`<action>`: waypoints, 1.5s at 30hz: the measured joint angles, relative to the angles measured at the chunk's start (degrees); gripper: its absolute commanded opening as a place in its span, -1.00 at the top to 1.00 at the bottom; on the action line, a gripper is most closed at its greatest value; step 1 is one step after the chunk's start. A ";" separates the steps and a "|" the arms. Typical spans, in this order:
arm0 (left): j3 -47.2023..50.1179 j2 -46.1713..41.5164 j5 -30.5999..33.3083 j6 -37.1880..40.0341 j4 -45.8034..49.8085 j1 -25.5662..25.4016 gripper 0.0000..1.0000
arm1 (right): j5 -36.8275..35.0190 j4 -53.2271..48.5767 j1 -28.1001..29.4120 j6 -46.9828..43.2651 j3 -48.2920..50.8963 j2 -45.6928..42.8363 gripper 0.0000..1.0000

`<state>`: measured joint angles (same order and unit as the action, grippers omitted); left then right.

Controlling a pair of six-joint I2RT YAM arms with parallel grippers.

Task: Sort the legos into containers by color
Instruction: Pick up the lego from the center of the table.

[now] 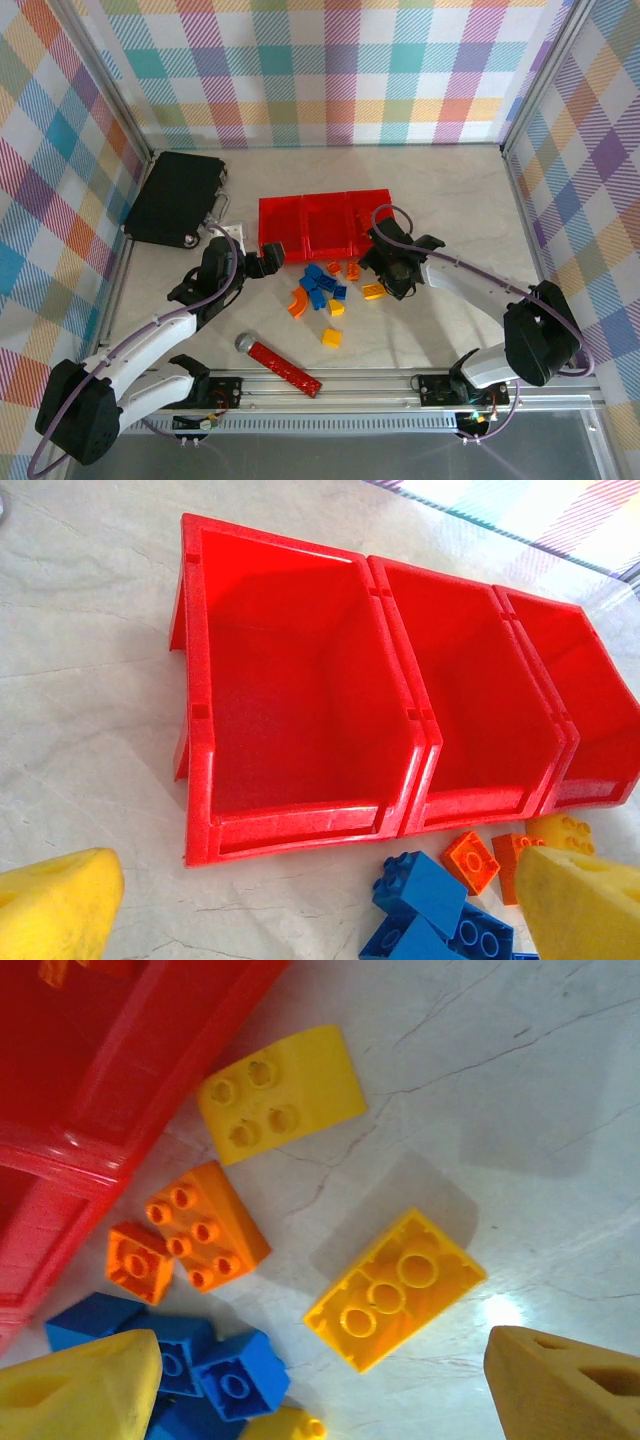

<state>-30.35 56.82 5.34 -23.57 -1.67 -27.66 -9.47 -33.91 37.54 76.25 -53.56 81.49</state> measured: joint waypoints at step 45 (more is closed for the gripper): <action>1.99 -3.56 3.32 3.41 3.06 -0.02 -0.99 | -5.55 -1.01 3.61 9.68 -4.26 16.83 -0.22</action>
<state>-28.36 53.25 8.67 -20.16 1.39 -27.68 -15.03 -34.92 41.15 85.93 -57.82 98.32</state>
